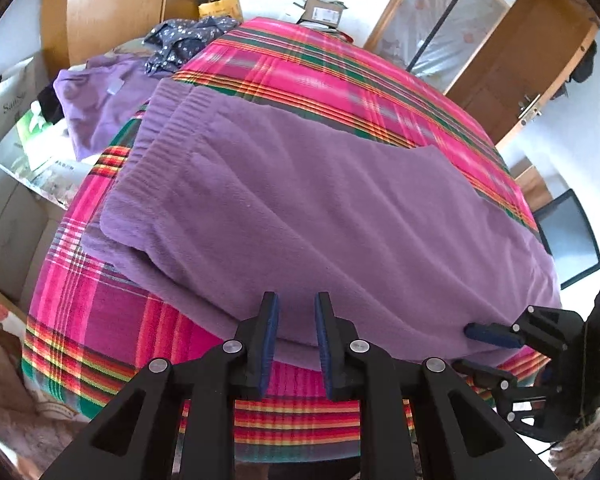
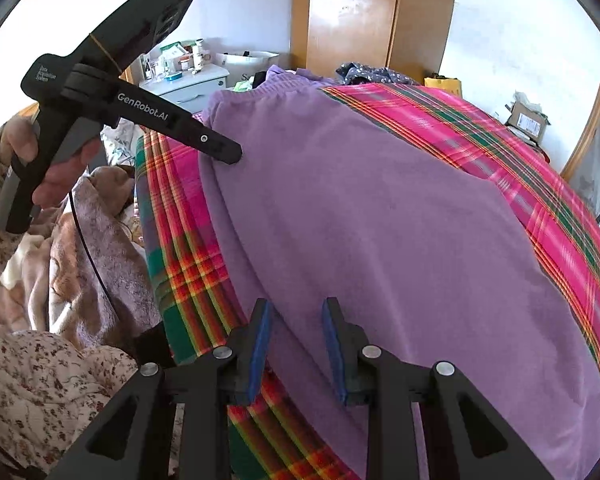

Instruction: Fold clothes

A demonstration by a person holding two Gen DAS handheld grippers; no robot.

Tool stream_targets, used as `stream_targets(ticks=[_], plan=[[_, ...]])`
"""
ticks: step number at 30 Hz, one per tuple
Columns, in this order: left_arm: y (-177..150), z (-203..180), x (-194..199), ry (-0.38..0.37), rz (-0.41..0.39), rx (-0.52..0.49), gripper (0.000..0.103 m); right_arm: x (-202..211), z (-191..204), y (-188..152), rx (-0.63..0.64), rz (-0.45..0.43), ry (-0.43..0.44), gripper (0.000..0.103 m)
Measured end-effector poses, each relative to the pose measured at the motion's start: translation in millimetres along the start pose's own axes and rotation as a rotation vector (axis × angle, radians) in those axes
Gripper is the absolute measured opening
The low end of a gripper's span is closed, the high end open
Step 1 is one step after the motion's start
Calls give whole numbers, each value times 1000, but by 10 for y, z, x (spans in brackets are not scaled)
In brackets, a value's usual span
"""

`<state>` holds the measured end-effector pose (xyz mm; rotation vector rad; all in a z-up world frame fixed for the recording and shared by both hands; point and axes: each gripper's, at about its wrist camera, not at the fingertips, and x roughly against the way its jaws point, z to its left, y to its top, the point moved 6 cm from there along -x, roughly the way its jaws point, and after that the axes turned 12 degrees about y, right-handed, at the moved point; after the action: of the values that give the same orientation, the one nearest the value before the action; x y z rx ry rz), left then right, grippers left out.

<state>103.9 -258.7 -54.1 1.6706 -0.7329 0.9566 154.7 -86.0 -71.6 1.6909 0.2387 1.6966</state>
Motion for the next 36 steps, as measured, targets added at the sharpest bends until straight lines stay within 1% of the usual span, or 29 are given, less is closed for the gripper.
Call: stream_targets(ticks=[1,3,4,6,9,12,14,19,23,26,30,31,34,36], plan=[[5,12,-1,-5,-1,4,19,-1,-7,10,-2,1,-1,15],[20,43,-9,-19,-3,16,19,-5,0,35,-9,-1,3,4],[27,61,-14,-27,-2,25,19,-3,5,51,-17,-5,5,3],[33,98,-13,-38,-3,37,19,39,38,89,-31,-28,23,2],[33,132,9,-44,-8,38,19,128,97,123,-54,-55,74,2],[29,174,37,-47,-18,44,19,114,124,84,-65,-33,86,2],[35,216,46,-54,-23,57,19,43,146,42,-50,-1,63,2],[84,389,66,-53,-34,132,19,-45,159,29,-39,45,54,2],[131,524,81,-58,-41,197,19,-45,177,30,-29,61,46,3],[166,626,91,-62,-47,246,19,-28,203,63,-23,62,53,6],[163,681,110,-62,-53,276,19,79,258,171,-20,5,119,6],[162,694,115,-62,-55,284,19,94,255,209,-17,-9,118,8],[158,733,129,-62,-59,306,19,30,179,316,-41,-32,95,8],[154,746,129,-63,-64,315,19,-48,139,373,-65,-48,100,8]])
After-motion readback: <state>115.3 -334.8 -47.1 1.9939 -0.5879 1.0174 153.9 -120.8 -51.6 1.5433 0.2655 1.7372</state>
